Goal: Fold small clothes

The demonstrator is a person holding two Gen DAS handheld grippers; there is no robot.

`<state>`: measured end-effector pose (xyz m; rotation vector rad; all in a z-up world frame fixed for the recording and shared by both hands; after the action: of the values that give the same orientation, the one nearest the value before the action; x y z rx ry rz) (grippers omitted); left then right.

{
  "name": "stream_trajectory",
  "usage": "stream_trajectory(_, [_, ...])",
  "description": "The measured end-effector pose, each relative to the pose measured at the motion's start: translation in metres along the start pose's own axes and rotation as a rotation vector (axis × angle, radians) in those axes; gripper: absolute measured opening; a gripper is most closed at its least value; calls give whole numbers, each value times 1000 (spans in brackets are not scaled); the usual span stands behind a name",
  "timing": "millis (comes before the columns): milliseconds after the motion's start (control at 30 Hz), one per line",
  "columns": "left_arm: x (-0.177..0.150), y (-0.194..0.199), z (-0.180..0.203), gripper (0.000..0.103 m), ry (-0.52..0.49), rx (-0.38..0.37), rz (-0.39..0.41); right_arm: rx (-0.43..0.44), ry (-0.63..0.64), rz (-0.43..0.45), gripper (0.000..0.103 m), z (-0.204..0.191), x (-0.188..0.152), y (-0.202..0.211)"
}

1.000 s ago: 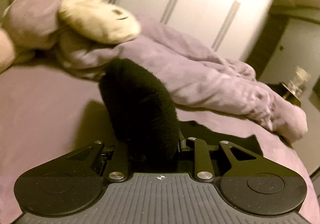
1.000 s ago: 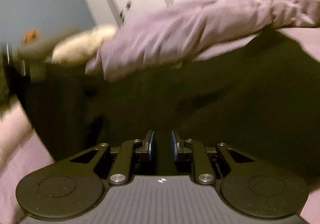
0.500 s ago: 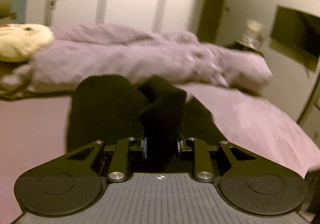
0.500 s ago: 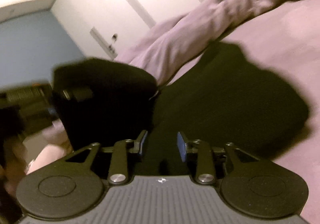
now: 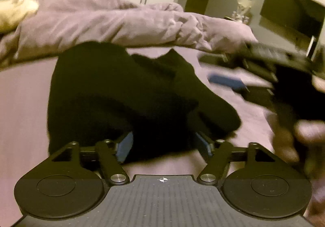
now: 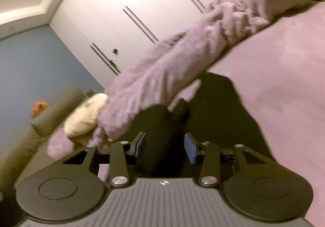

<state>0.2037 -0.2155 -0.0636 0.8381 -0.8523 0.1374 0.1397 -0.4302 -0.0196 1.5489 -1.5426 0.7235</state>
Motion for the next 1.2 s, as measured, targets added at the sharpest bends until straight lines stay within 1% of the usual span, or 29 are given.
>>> stream_trajectory(33, [-5, 9, -9, 76, 52, 5, -7, 21, 10, -8, 46, -6, 6, -5])
stream_trajectory(100, [-10, 21, -29, 76, 125, 35, -8, 76, 45, -60, 50, -25, 11, -23])
stream_trajectory(133, [-9, 25, -39, 76, 147, 57, -1, 97, 60, -91, 54, -32, 10, -33])
stream_trajectory(167, [-8, 30, -52, 76, 168, 95, 10, 108, 72, -127, 55, -38, 8, -47])
stream_trajectory(233, [-3, 34, -73, 77, 201, 156, 33, 81, 54, -222, 55, -38, -2, -74])
stream_trajectory(300, [1, 36, -97, 77, 263, 205, 36, 92, 20, -334, 55, -36, -17, -102])
stream_trajectory(333, [2, 35, -106, 78, 291, 215, 31, 74, 20, -373, 55, -34, -24, -113])
stream_trajectory(367, [5, 33, -113, 79, 311, 216, 25, 54, 33, -383, 55, -33, -28, -119])
stream_trajectory(400, [6, 33, -119, 79, 326, 218, 17, 41, 54, -379, 50, -34, -30, -124])
stream_trajectory(433, [8, 30, -122, 79, 339, 223, 11, 36, 61, -370, 34, -35, -30, -126])
stream_trajectory(500, [12, 24, -129, 81, 356, 230, 7, 33, 51, -357, 18, -34, -29, -126])
stream_trajectory(533, [13, 23, -132, 81, 364, 238, 3, 19, 76, -334, 10, -35, -25, -121])
stream_trajectory(600, [16, 25, -133, 81, 378, 240, 12, -30, 169, -278, 9, -40, -15, -105])
stream_trajectory(633, [18, 26, -134, 81, 383, 238, 24, -42, 190, -249, 7, -41, -8, -97])
stream_trajectory(667, [22, 26, -135, 83, 386, 237, 33, -70, 221, -209, 6, -40, -2, -85])
stream_trajectory(700, [25, 25, -136, 83, 390, 243, 42, -108, 240, -181, 3, -36, 2, -74])
stream_trajectory(733, [27, 23, -138, 85, 395, 252, 50, -114, 238, -173, 0, -30, 3, -70])
stream_trajectory(767, [30, 19, -140, 85, 401, 262, 60, -147, 230, -173, 0, -20, -1, -65])
stream_trajectory(800, [33, 14, -139, 85, 394, 260, 63, -175, 234, -206, 0, -9, -7, -65])
stream_trajectory(833, [36, 8, -138, 85, 384, 261, 59, -179, 224, -269, 0, 2, -20, -70])
stream_trajectory(867, [40, -1, -138, 85, 373, 263, 53, -192, 223, -291, 0, 7, -27, -71])
stream_trajectory(933, [41, -15, -139, 84, 367, 249, 2, -170, 239, -268, 0, 6, -26, -66])
stream_trajectory(967, [41, -21, -138, 83, 378, 237, -19, -140, 224, -244, 1, 2, -19, -64])
stream_trajectory(1000, [42, -23, -137, 83, 389, 225, -18, -121, 213, -228, 2, 0, -12, -62])
stream_trajectory(1067, [42, -25, -132, 83, 373, 217, -15, -86, 202, -199, 13, -5, 5, -62])
stream_trajectory(1100, [42, -25, -130, 83, 359, 226, -16, -65, 178, -196, 28, -8, 12, -67])
stream_trajectory(1133, [42, -25, -128, 83, 350, 233, -16, -39, 144, -213, 45, -11, 13, -75])
stream_trajectory(1167, [42, -24, -127, 83, 347, 235, -18, 4, 117, -253, 51, -15, 12, -82])
stream_trajectory(1200, [42, -22, -126, 83, 352, 229, -21, 50, 91, -313, 57, -20, 4, -93])
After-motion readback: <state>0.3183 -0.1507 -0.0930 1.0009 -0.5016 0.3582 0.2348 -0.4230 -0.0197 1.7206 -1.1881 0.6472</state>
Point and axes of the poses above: each gripper's, at about its wrist camera, not at the fingertips, and y roughly against the way its jaws point, z to its right, x to its top, the point moved 8 cm from there along -y, roughly the way its jaws point, and after that the axes turned 10 degrees about y, right-handed, at the moved point
